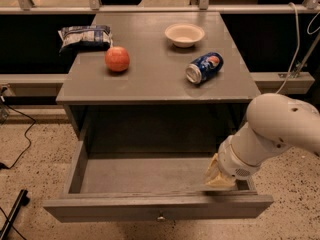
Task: Open top drawer
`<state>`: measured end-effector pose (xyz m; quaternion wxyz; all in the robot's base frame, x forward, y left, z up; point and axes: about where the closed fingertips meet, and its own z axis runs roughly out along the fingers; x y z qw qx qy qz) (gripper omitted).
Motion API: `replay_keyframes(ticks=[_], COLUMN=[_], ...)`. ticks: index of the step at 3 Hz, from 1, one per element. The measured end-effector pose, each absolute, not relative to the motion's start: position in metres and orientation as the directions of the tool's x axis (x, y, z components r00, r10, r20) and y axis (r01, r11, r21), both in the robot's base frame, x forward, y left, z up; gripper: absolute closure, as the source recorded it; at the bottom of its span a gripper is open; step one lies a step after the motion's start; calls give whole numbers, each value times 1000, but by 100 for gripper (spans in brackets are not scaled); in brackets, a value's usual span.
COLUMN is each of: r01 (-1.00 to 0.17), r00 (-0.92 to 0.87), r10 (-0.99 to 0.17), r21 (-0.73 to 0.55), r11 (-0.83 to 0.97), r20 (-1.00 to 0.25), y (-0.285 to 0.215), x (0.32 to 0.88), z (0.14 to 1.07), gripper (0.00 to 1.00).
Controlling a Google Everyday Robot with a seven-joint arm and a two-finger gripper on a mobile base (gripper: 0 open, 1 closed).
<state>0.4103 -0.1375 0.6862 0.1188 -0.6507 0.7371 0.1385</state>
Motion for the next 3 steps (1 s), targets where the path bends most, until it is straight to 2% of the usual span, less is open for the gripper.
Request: replay_keyframes(ticks=[1,2,3], r01=[-979,-939,-937], r00=[-91,-93,-99], r10=[-885,-832,-823], r21=[-123,-230,-227], r11=[164,257,267], r20=[-457,-547,-559], y=[-143,-164,-164], x=[427,429,426], z=[732,773,776], gripper=[71,53,21])
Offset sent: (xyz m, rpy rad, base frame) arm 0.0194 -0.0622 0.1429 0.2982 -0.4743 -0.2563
